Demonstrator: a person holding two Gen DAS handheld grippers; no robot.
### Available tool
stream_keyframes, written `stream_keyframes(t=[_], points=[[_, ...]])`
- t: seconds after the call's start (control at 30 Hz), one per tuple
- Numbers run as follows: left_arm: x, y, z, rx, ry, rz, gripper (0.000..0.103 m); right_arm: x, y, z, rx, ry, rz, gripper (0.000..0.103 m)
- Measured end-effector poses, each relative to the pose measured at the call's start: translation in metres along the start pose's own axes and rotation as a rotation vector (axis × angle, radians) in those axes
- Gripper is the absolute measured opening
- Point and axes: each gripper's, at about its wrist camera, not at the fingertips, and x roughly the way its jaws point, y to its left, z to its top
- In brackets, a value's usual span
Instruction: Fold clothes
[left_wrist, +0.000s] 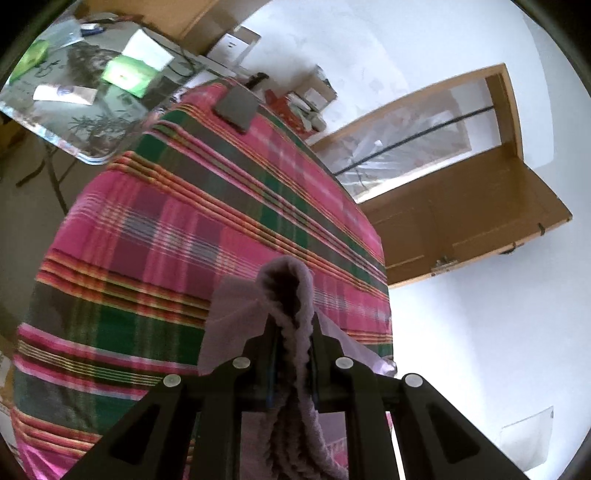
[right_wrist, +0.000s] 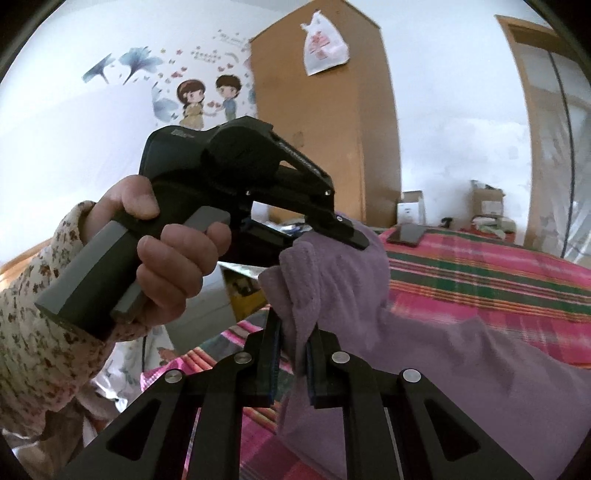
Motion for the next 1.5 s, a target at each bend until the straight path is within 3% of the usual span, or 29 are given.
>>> stream_keyframes(t=[0.4, 0.73, 1.5], points=[[0.046, -0.055, -0.01, 0.082, 0.076, -0.021, 0.014, -0.046, -0.038, -0.004, 0.075, -0.048, -0.092, 0.012], [0.078, -0.077, -0.022, 0.1, 0.137, -0.024, 0.014, -0.067, -0.065, -0.017, 0.137, -0.055, -0.146, 0.012], [0.164, -0.079, -0.045, 0.055, 0.283, 0.017, 0.017, -0.082, -0.117, -0.062, 0.302, 0.049, -0.239, 0.012]])
